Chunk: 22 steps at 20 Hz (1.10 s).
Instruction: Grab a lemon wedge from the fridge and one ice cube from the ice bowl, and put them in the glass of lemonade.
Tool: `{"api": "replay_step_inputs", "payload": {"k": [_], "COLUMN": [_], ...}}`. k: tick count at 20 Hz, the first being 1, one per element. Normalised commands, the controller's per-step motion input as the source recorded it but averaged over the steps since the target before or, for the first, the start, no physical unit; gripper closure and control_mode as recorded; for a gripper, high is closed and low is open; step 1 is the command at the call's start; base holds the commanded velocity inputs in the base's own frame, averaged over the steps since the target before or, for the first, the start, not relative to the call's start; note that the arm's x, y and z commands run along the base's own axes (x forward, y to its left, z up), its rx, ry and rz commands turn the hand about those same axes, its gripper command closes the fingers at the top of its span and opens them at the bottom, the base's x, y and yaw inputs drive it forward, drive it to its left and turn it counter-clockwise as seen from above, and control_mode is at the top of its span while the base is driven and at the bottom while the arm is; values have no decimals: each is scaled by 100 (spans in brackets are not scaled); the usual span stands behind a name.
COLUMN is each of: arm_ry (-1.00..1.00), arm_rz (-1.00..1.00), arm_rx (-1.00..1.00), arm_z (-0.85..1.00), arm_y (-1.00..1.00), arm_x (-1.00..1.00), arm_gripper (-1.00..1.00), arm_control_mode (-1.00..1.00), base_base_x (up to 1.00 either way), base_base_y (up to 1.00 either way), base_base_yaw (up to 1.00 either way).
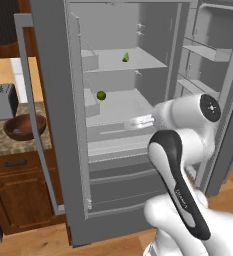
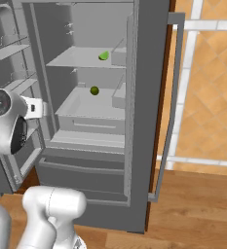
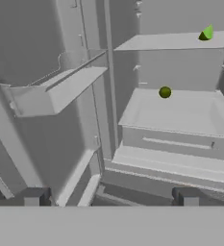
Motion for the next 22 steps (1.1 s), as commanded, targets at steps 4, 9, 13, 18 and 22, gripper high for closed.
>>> {"api": "replay_step_inputs", "payload": {"k": [4,9,13,18,22], "arm_ry": [4,2,-18,5,17], "arm_rz": [-45,-38,-8,-1,0], "arm_rx": [-5,-3,2,0,0], "arm_z": [35,36,29,72,27], "arm_y": [-62,-43,-25,-65,-51], "arm_x": [-20,-56,-97,-60,-38], "arm_gripper": [-100,-100,-100,-100,-100], "arm_control_mode": [-100,-100,-100,-100,-100], "base_base_x": [0,0,0,0,0], "base_base_y": [0,0,0,0,0], "base_base_yaw": [0,0,0,0,0]}}
